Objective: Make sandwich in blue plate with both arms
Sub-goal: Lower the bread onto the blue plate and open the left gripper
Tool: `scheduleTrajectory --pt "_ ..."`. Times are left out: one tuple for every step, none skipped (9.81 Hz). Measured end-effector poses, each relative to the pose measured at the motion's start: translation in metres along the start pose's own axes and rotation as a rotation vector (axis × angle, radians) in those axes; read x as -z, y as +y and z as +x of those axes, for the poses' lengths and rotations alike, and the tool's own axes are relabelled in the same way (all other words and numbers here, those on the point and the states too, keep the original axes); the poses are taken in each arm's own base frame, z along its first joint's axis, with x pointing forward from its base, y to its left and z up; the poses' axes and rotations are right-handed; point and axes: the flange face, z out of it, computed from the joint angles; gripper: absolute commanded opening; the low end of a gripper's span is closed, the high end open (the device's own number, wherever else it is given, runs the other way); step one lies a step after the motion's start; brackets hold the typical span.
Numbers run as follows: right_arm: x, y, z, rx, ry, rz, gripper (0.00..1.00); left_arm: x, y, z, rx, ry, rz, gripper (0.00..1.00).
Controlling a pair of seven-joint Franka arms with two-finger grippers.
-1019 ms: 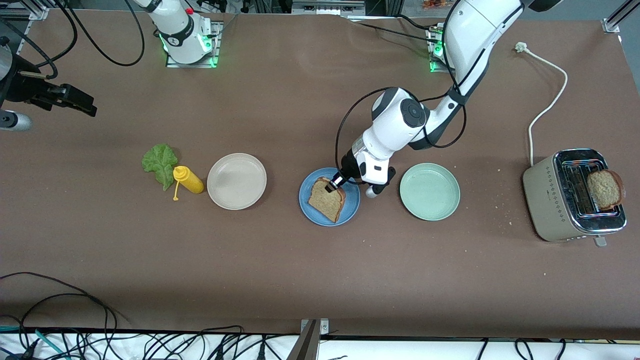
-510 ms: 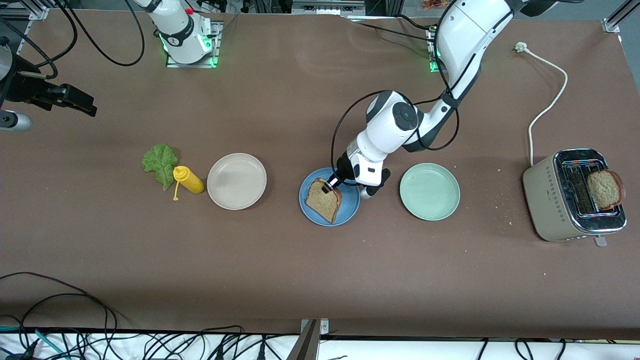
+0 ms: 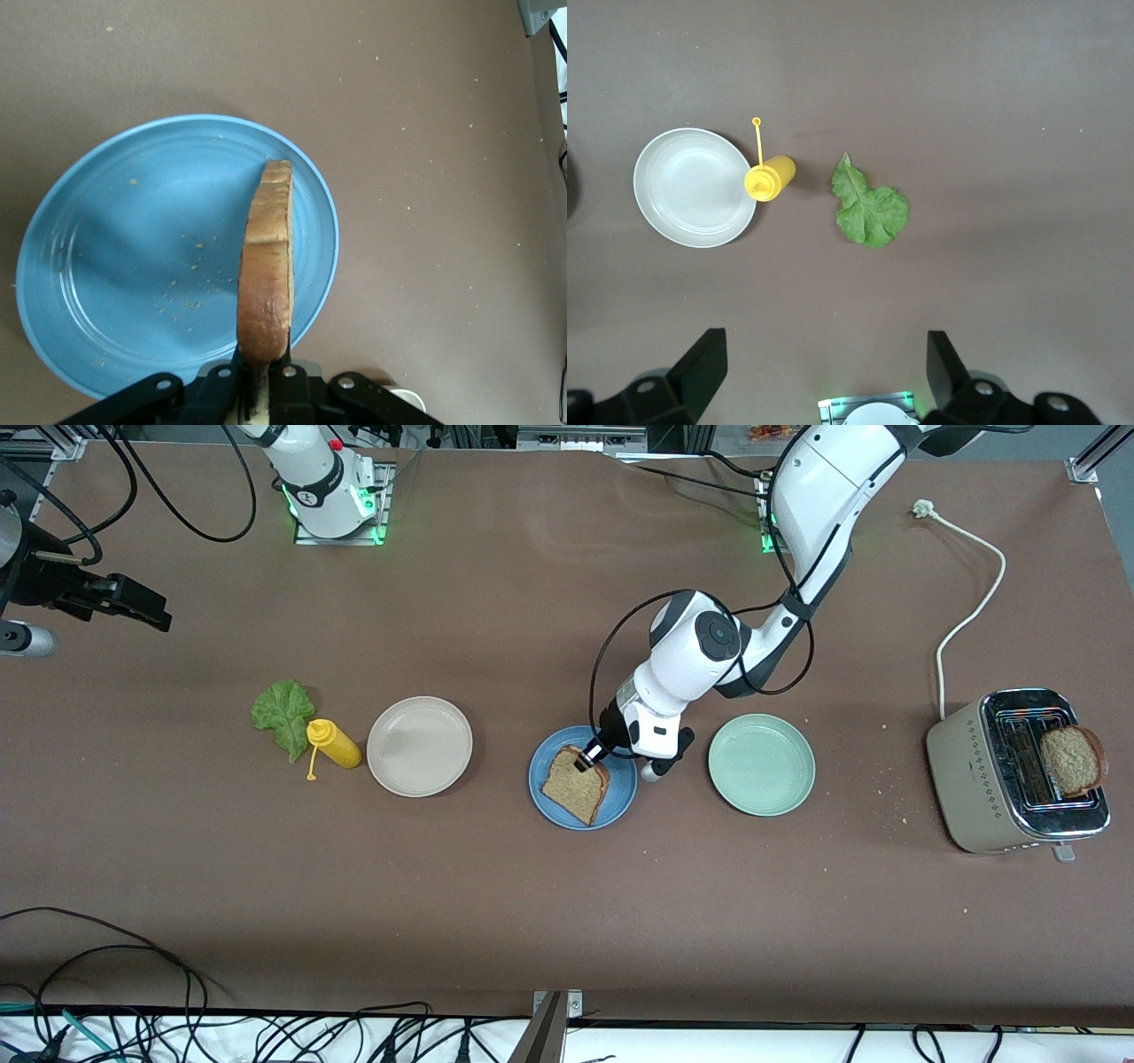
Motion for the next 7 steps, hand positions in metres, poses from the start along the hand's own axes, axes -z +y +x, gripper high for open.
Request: scheduleTrajectory --pt "0.000 0.000 0.000 0.000 0.000 0.000 1.00 -0.001 -0.001 0.001 0.001 0.001 0.002 0.56" --pt "0.000 0.000 0.000 0.000 0.000 0.000 1.00 -0.002 -0.002 0.004 0.004 0.003 0.005 0.85" --pt "0.000 0.000 0.000 0.000 0.000 0.000 1.00 -0.005 -0.005 0.007 0.003 0.005 0.019 1.00" --pt "0.000 0.000 0.000 0.000 -0.001 0.000 1.00 -0.009 -0.010 0.009 -0.030 0.011 0.054 1.00" --pt "0.000 0.000 0.000 0.000 -0.001 0.000 1.00 -0.011 -0.013 0.009 -0.069 0.018 0.086 1.00" --pt "0.000 0.000 0.000 0.000 -0.001 0.000 1.00 -0.013 -0.016 0.008 -0.085 0.015 0.115 1.00" --pt "0.000 0.000 0.000 0.000 -0.001 0.000 1.00 -0.016 -0.020 0.006 -0.115 0.013 0.162 1.00"
